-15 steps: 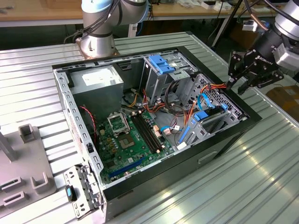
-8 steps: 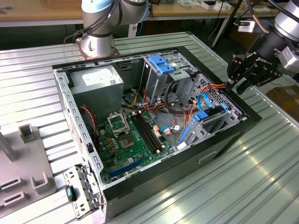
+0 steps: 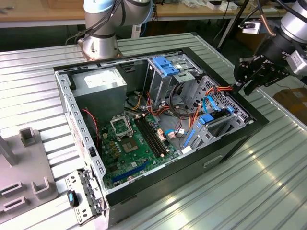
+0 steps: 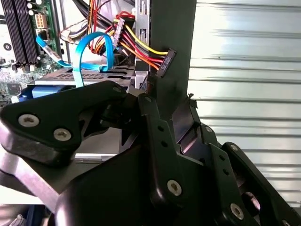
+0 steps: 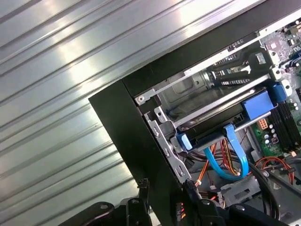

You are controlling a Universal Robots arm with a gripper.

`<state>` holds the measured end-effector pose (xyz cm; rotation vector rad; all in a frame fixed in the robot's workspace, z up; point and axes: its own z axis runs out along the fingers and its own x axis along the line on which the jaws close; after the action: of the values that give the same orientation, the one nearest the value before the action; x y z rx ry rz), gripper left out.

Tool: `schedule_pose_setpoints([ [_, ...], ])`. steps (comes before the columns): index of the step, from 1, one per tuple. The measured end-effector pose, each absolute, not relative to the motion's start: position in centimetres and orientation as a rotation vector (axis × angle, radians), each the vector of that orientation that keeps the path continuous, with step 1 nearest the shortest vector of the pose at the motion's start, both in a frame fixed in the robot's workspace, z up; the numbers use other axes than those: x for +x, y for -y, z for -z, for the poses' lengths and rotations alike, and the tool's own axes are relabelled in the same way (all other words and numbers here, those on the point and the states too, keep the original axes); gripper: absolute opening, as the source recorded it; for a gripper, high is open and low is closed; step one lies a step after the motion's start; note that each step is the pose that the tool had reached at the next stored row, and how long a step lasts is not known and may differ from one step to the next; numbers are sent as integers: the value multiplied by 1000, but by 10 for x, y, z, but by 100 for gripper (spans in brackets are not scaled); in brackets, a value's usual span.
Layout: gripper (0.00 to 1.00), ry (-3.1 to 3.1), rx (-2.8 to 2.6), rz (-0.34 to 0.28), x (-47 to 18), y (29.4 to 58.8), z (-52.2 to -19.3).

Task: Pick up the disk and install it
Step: 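Insert the second disk wire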

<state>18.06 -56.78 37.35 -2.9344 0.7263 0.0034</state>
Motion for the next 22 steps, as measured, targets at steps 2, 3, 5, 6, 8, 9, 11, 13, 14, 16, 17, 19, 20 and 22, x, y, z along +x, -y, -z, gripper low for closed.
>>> schedule_pose_setpoints([
  [2, 42, -721, -2935, -2, 178, 562, -373],
  [3, 42, -721, -2935, -2, 178, 559, -373],
  [5, 42, -720, -2936, -2, 178, 553, -372],
  [6, 42, -720, -2936, -2, 178, 552, -372],
  [8, 42, -720, -2936, -2, 179, 548, -371],
  [9, 42, -720, -2936, -2, 180, 548, -371],
  [11, 42, -720, -2936, -2, 180, 548, -368],
  [13, 42, -720, -2937, -2, 182, 547, -366],
  [14, 42, -720, -2937, -2, 182, 547, -366],
  [16, 42, -720, -2936, -2, 185, 547, -366],
  [17, 42, -720, -2936, -2, 185, 547, -366],
  [19, 42, -720, -2936, -2, 185, 547, -366],
  [20, 42, -720, -2936, -2, 185, 547, -366],
  [22, 40, -720, -2936, -2, 185, 547, -366],
])
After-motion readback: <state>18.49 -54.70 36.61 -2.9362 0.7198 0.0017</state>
